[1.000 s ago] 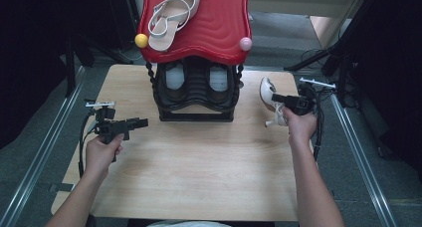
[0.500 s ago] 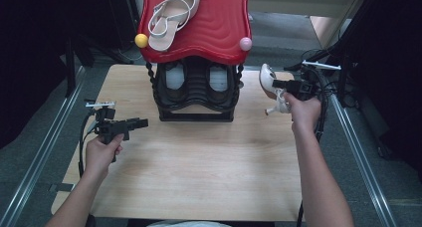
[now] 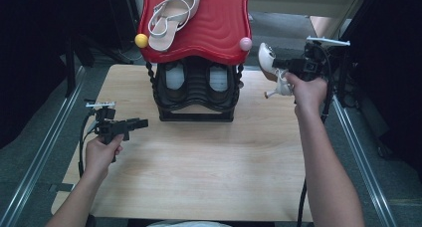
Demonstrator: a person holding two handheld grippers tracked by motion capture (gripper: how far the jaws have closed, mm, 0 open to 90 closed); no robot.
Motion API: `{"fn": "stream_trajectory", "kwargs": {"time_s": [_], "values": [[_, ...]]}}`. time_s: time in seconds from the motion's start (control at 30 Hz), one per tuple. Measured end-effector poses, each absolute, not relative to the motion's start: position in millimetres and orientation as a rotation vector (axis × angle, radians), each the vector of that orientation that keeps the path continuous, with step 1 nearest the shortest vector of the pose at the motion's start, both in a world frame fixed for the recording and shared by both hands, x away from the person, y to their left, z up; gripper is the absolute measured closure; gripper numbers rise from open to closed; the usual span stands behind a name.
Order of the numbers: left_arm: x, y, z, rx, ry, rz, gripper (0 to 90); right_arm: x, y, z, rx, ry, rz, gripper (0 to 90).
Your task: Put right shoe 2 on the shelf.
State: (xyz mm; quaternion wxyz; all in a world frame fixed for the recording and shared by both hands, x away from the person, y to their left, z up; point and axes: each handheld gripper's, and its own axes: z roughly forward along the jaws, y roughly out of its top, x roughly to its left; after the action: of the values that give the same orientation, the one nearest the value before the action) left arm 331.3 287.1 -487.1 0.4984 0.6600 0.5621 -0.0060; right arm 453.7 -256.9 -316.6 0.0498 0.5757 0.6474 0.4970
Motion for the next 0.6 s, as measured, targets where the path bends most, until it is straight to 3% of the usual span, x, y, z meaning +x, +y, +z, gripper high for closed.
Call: {"fn": "stream_trajectory", "kwargs": {"time_s": [0.6], "values": [[331, 286, -487, 1.594, 1.365, -0.014, 41.8, 453, -243, -224, 1.641, 1.943, 1.563, 88.3]]}}
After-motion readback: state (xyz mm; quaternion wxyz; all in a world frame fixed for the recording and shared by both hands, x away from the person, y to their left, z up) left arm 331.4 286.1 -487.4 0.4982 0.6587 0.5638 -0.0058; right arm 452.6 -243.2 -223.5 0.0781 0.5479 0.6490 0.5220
